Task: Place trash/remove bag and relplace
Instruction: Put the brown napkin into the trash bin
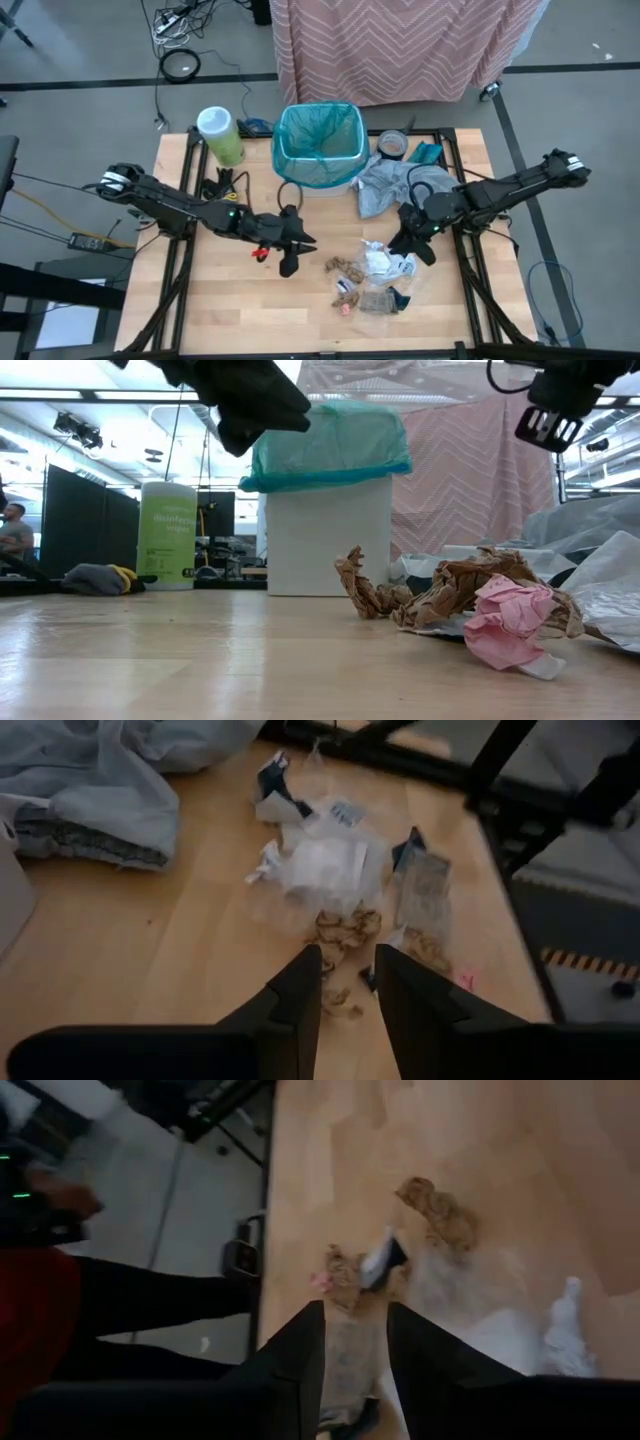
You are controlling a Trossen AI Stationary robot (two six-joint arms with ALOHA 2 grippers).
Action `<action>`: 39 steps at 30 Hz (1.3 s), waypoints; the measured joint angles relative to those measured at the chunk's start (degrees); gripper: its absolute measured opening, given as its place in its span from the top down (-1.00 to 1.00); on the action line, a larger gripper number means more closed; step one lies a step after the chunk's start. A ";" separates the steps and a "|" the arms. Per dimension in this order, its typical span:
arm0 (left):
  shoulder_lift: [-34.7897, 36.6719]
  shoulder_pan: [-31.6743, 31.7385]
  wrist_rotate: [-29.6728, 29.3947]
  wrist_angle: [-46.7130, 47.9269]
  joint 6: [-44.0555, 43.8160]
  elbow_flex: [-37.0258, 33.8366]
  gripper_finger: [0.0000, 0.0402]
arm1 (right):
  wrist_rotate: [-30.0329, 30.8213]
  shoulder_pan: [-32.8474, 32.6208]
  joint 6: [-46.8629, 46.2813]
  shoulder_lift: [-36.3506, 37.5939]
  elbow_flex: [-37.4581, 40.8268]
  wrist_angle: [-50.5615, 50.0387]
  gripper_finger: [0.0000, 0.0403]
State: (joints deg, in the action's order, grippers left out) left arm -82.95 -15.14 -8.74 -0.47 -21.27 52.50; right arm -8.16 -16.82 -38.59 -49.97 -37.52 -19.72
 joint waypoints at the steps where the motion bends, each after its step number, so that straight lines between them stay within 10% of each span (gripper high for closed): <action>1: -1.22 -0.01 0.07 1.26 0.73 1.70 0.48 | 0.92 -0.02 0.04 -0.53 0.00 -0.09 0.48; 13: -17.57 -0.02 0.99 9.68 -0.60 16.42 0.48 | 5.53 -0.06 0.70 -5.34 0.00 -1.22 0.49; 39: -27.47 -0.37 0.45 12.00 -9.01 16.83 0.49 | 6.10 -0.06 -0.31 -5.17 0.00 -1.04 0.51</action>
State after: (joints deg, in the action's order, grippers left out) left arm -110.43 -15.51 -8.29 11.54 -30.28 69.33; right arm -2.06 -16.88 -38.89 -55.13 -37.52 -20.75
